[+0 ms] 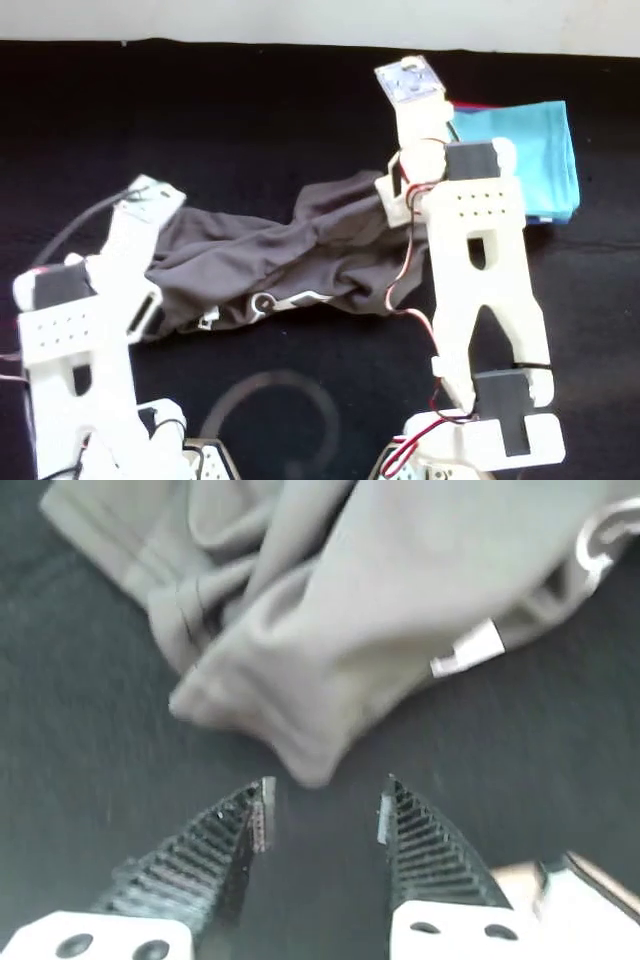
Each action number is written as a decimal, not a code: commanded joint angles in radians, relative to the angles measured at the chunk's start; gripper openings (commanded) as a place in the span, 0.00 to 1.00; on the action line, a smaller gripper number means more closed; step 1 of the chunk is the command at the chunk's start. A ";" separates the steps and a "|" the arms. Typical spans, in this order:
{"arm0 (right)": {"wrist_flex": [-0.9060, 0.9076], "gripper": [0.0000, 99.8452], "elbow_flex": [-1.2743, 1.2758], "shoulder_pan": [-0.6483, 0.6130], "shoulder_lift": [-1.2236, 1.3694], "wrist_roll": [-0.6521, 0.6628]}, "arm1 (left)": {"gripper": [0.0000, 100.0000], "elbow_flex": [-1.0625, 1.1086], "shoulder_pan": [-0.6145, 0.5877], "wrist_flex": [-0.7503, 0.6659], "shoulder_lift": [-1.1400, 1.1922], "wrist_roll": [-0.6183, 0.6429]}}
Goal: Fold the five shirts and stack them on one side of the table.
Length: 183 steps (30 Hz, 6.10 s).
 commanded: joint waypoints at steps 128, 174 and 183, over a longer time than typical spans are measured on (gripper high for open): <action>0.005 0.01 -0.045 0.053 -0.008 -0.009 | 0.18 -0.122 0.024 -0.252 0.533 -0.078; 0.005 0.01 -0.045 0.054 -0.012 -0.008 | 0.09 -0.292 0.042 -0.153 0.636 -0.071; -0.004 0.01 -0.137 0.056 -0.039 -0.014 | 0.01 -0.426 0.012 0.008 0.490 -0.041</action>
